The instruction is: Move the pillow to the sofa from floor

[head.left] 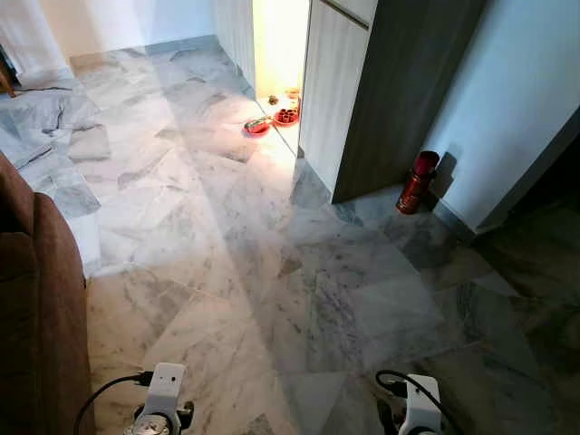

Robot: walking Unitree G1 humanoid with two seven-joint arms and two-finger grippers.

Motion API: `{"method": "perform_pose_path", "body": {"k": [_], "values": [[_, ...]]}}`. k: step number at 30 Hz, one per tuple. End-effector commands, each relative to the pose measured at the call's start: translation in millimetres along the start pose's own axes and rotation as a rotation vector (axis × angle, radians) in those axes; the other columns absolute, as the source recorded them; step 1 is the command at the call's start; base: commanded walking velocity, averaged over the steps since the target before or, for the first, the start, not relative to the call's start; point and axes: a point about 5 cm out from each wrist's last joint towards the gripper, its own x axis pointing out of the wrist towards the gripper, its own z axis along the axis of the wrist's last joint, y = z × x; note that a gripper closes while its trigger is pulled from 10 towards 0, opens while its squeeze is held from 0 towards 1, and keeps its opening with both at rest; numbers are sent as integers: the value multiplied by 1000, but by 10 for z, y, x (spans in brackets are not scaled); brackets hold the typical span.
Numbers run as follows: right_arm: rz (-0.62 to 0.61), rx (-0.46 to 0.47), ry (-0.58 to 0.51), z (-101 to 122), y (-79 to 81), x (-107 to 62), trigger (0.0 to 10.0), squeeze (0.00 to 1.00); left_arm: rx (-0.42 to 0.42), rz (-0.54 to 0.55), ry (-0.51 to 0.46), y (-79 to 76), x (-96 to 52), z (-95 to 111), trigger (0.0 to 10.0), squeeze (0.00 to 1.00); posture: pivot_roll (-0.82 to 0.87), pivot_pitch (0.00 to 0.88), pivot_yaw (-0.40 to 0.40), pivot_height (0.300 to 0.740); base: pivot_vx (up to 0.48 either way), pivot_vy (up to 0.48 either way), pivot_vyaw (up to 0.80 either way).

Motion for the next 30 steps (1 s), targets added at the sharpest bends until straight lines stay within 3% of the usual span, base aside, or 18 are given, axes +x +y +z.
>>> {"method": "perform_pose_path", "body": {"k": [1, 30], "values": [[-58, 124, 36, -81, -229, -33, 10000, 0, 23, -29, -27, -62, 3, 38, 10000, 0, -45, 0, 45, 740, 0, 0, 0], [-56, 114, 39, -77, -229, -31, 10000, 0, 25, -38, -29, -69, 7, 55, 10000, 0, -46, 0, 46, 740, 0, 0, 0]]}}
